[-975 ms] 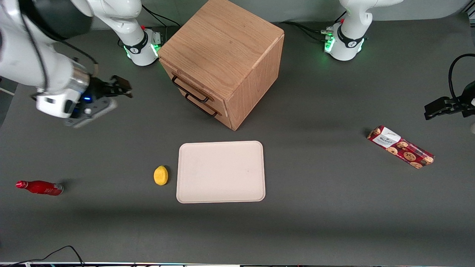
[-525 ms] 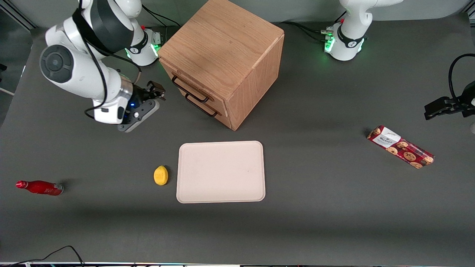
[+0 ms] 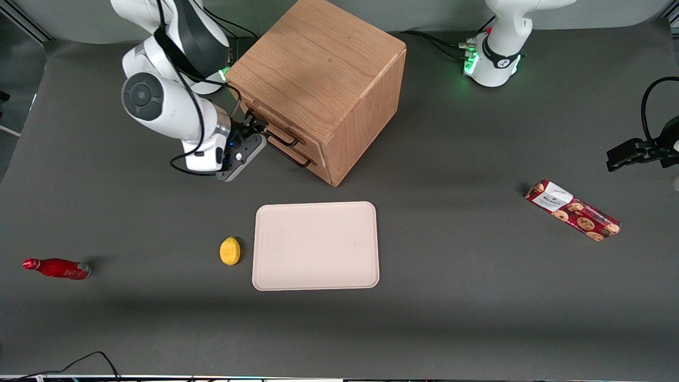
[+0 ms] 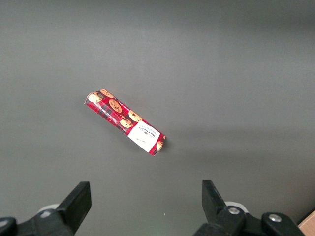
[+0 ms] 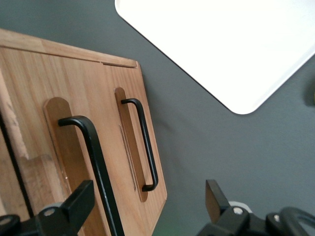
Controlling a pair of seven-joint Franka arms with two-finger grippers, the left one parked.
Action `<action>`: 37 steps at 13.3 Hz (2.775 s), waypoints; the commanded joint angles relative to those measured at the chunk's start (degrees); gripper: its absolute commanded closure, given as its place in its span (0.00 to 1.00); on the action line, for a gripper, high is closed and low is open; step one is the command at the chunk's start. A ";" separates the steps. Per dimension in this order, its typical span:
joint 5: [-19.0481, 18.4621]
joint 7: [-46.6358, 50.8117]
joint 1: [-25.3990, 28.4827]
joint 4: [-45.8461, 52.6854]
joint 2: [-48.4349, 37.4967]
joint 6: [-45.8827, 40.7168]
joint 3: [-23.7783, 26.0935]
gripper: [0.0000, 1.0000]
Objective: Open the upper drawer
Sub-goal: 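Hook the right gripper onto the upper drawer's black bar handle, then pull the upper drawer outward from the cabinet with the right gripper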
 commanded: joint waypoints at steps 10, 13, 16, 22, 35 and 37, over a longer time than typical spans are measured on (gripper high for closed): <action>0.90 -2.28 -0.07 -5.67 0.54 2.48 2.33 0.00; 0.63 -2.90 -0.08 -5.84 1.86 3.79 2.33 0.00; -1.30 -2.98 -0.60 -5.75 3.79 5.72 2.24 0.00; -3.49 -2.99 -1.22 -5.40 4.94 7.93 1.36 0.00; -6.04 -5.36 -2.10 -0.31 7.40 8.72 -5.58 0.00; -6.84 -5.36 -2.18 1.36 8.28 8.72 -6.29 0.00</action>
